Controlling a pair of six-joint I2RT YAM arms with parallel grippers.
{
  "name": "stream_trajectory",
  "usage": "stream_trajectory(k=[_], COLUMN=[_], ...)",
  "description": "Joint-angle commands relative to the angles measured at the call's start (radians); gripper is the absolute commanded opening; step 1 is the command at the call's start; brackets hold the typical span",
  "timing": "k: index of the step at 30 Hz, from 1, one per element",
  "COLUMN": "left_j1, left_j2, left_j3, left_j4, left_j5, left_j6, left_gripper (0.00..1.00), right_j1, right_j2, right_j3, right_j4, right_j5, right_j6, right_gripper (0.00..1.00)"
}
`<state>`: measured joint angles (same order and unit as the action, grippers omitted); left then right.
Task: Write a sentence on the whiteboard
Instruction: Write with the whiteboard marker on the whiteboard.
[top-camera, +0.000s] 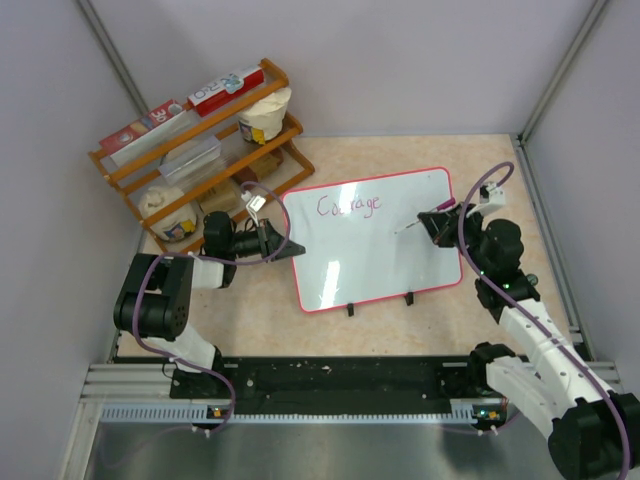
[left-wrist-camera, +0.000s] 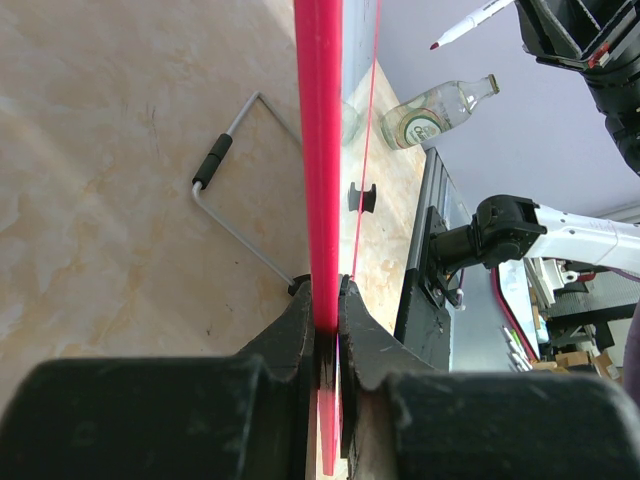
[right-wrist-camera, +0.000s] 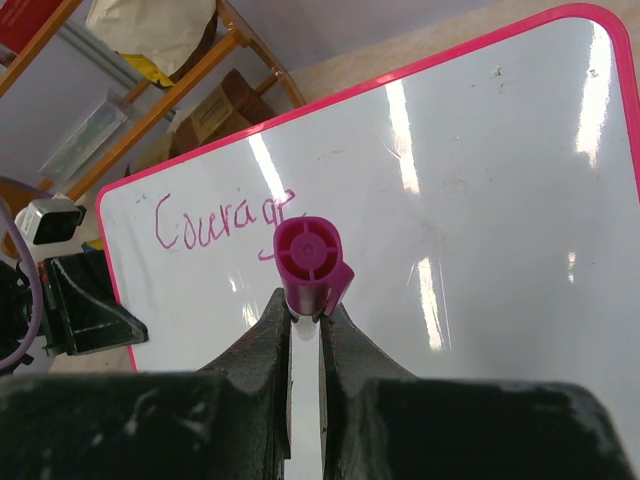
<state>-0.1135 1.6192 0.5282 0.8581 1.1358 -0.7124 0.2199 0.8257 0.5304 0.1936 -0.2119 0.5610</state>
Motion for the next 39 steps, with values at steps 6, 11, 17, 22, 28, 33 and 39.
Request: stream_trajectory(k=[6,11,17,22,28,33,39], left_j1=[0.002,0.002,0.002,0.002,0.0,0.002,0.001], left_j2=[-0.021,-0.015,-0.016,-0.015,-0.013,-0.015,-0.012], left_j3=[0.004,0.007,0.006,0.004,0.004,0.004,0.004], left_j4=[0.007,0.009,0.012,0.013,0.013,0.013,0.016], left_j5=[-0.084,-0.082,-0.084,-0.082,-0.082,-0.082,-0.08], left_j6=[0.08,0.077,0.077,0.074,0.076,0.074,0.071], left_gripper=[0.0,0.0,0.0,0.0,0.0,0.0,0.0], right_j1=[-0.004,-0.005,-0.007,-0.005,-0.005,-0.005,-0.005], right_j2=[0.003,0.001,-0.007,-0.008,-0.011,-0.008,0.006], right_j3=[0.019,0.022,0.02,0.02,0.01,0.01,0.034], right_j4=[0.066,0.064,0.055,0.058,0.086,0.096,0.109], right_j5=[-0.017,-0.015,-0.012,-0.017,-0.021,-0.032,-0.034], right_j6=[0.008,0.01,0.008,0.011,0.022,0.033,0.031], right_gripper=[0.0,0.0,0.0,0.0,0.0,0.0,0.0])
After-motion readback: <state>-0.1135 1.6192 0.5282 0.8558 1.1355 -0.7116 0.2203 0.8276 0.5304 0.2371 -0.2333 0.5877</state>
